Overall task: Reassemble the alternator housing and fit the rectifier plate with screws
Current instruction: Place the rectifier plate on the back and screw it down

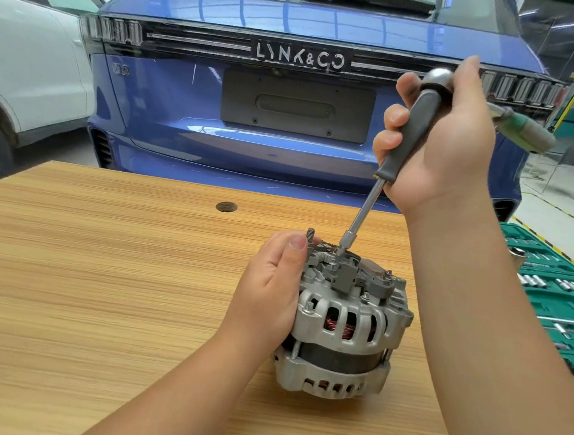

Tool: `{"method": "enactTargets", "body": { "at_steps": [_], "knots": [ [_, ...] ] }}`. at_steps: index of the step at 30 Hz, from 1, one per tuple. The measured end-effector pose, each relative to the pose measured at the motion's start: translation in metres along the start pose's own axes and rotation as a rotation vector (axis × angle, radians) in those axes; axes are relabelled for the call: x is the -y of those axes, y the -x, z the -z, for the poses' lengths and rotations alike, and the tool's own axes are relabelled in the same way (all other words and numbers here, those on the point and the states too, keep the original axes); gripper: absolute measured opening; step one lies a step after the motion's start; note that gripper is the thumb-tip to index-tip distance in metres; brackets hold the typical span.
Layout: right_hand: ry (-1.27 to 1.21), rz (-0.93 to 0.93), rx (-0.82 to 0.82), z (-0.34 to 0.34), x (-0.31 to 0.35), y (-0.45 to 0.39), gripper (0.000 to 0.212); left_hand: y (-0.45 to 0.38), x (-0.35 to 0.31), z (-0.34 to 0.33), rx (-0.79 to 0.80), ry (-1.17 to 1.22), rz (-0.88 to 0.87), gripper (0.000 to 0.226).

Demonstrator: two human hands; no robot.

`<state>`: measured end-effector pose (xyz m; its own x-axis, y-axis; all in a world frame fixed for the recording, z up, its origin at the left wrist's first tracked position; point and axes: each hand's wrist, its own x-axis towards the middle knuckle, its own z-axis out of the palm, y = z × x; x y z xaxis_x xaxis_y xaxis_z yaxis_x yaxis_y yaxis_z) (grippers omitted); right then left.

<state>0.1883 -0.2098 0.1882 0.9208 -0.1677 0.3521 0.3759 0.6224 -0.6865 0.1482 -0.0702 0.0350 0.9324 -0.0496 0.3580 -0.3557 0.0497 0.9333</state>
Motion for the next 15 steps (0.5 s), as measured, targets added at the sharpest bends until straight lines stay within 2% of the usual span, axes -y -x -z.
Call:
{"method": "enactTargets", "body": {
  "at_steps": [15],
  "knots": [
    [0.038,-0.032,0.004,-0.0023,-0.0088,0.0004,0.035,-0.0004,0.0003,-0.0006,-0.003,-0.017,-0.002,0.045]
  ]
}}
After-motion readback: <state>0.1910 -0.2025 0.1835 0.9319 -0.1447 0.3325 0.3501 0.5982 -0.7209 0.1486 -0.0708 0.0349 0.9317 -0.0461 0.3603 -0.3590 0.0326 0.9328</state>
